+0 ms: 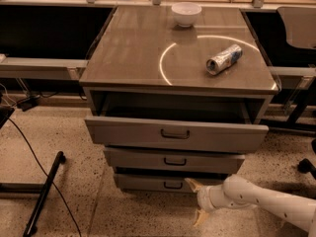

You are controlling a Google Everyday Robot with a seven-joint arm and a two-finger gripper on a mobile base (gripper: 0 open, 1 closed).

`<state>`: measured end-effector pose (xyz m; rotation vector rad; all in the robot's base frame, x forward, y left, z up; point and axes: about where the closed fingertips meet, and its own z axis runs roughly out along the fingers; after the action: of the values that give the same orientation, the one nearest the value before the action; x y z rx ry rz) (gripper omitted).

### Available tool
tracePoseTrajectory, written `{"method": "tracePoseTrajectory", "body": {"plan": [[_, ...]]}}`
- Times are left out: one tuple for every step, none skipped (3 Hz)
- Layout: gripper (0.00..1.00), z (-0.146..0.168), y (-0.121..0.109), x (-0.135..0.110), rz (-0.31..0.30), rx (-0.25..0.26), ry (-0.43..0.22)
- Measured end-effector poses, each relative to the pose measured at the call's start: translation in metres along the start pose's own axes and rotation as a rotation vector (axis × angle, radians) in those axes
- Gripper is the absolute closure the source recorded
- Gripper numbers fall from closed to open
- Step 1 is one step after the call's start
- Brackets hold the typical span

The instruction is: Open bottom drawer

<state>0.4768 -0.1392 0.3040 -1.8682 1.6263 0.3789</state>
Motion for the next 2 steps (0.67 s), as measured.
{"method": "tracePoseTrajectory", "body": {"plan": [[0.00, 0.017, -0.003, 0.042, 0.035, -0.026, 0.029], [0.00, 0.024, -0.007, 0.078, 0.070, -0.031, 0.060]]}}
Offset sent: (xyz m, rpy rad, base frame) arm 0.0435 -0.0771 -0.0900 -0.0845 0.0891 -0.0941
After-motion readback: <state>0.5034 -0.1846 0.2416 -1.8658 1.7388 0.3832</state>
